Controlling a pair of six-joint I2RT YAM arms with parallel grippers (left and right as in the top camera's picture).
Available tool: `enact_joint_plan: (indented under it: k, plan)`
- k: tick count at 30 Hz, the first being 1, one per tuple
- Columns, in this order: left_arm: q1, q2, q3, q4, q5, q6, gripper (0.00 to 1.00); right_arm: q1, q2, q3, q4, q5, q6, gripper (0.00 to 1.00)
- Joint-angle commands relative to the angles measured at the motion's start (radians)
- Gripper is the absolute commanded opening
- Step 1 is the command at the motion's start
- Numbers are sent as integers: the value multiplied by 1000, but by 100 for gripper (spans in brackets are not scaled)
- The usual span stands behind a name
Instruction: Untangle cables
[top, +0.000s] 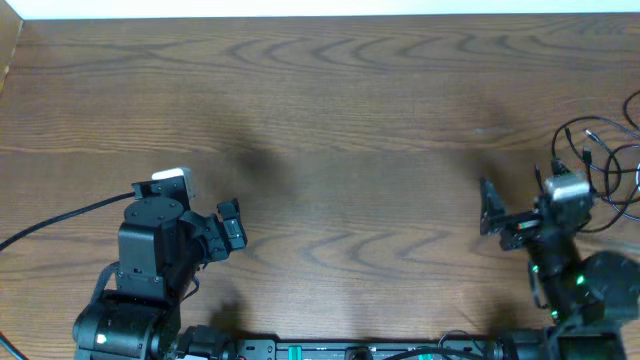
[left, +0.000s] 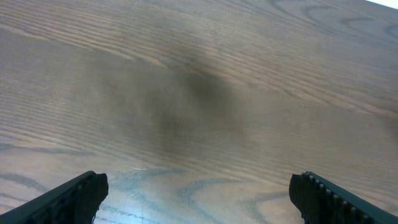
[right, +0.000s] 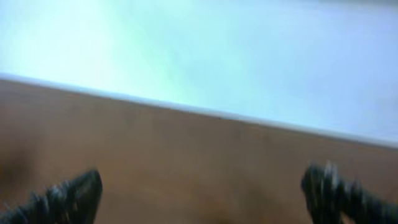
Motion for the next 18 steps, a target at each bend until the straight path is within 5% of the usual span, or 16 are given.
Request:
enact_joint_plan:
  k: [1, 7, 12, 18]
  plan:
    - [2, 0, -3, 1, -13, 17, 99, 37, -121, -156, 174, 8, -5, 99]
    - [2, 0, -3, 1, -13, 17, 99, 31, -370, -405, 349, 12, -5, 99]
    - [2, 0, -3, 1, -13, 17, 99, 29, -368, -504, 499, 60, -6, 99]
    - [2, 0, -3, 1, -13, 17, 99, 21, -369, -510, 454, 87, -77, 99]
